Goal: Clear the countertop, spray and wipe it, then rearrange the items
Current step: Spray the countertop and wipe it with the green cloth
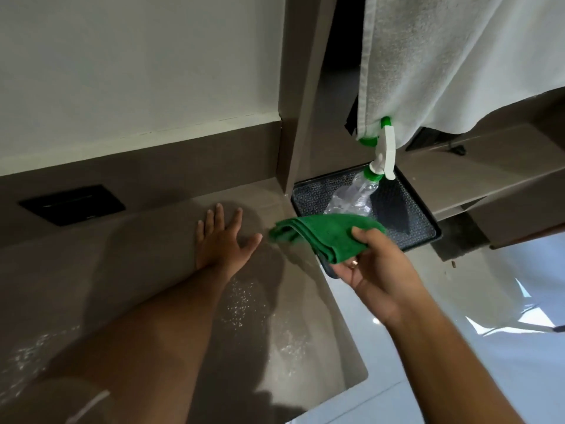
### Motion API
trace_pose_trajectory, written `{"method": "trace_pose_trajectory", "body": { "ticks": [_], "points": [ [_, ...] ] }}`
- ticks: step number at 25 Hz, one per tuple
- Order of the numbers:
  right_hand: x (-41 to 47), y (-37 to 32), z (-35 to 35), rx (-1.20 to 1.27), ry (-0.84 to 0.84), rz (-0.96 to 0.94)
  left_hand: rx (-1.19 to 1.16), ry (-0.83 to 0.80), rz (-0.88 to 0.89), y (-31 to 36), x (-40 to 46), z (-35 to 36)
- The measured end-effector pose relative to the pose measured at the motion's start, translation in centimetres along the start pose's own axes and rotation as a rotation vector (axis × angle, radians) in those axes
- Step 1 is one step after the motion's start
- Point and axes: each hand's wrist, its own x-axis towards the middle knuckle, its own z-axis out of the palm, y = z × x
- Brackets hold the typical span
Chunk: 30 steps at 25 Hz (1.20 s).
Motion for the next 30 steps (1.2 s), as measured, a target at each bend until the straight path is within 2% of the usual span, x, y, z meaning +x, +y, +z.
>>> {"method": "trace_pose_trajectory", "body": {
  "ticks": [2,3,4,6,7,8,10,12,14,16,18,20,22,24,26,27,28,30],
  "points": [
    [0.4,3.4,0.3,0.046,0.000,0.060,-0.020,-0.059,0.030,-0.3,0.2,-0.4],
    [0.6,5.3,-0.1,-0.022,0.050,0.102,-0.051,-0.093,0.057,-0.5,0.3,-0.7],
    [0.9,7.3,-0.6,-0.217,0.130,0.116,-0.094,-0.116,0.092,-1.2,0.3,-1.0],
    [1.6,10.3,-2.8,-0.961,0.324,-0.008,-0.169,-0.088,0.152,-3.7,-0.2,-1.7],
    [2.0,10.9,-3.6,-1.327,0.407,-0.156,-0.166,-0.045,0.150,-5.6,-0.6,-2.1],
    [2.5,11.1,-4.0,-1.582,0.436,-0.336,-0.130,0.006,0.120,-7.9,-1.2,-2.4],
    [4.6,10.6,-3.3,-1.821,0.282,-0.583,-0.025,0.085,0.019,-13.1,-2.5,-3.1],
    [8.4,9.9,-1.7,-2.004,0.043,-0.573,0.046,0.089,-0.066,-17.8,-3.7,-3.7],
    [12.7,10.4,0.1,-2.185,-0.060,-0.484,0.099,0.026,-0.099,-21.3,-4.5,-3.6],
    [16.2,11.1,2.0,-2.266,0.000,-0.510,0.120,-0.013,-0.104,-22.8,-4.8,-2.5],
    [18.7,12.5,4.9,-2.257,0.112,-0.573,0.126,0.026,-0.109,-23.1,-4.7,-1.4],
    [18.5,15.7,8.6,-2.226,0.115,-0.607,0.122,0.065,-0.109,-23.0,-4.8,-1.0],
    [14.9,21.6,11.7,-2.214,-0.048,-0.708,0.114,0.067,-0.102,-23.0,-4.7,-1.1],
    [8.8,28.3,11.8,-2.176,-0.301,-0.790,0.099,0.070,-0.093,-22.9,-4.8,-1.4],
    [4.3,29.8,9.1,-2.162,-0.429,-0.750,0.076,0.069,-0.078,-22.7,-4.9,-1.7],
    [4.1,28.3,7.0,-2.164,-0.374,-0.771,0.072,0.066,-0.074,-22.6,-5.0,-1.7],
    [4.9,26.0,4.6,-2.163,-0.202,-0.783,0.073,0.061,-0.077,-22.6,-5.0,-1.7],
    [6.9,19.8,0.6,-2.070,0.253,-0.590,0.073,0.056,-0.078,-22.7,-5.0,-1.6]
  ]
}}
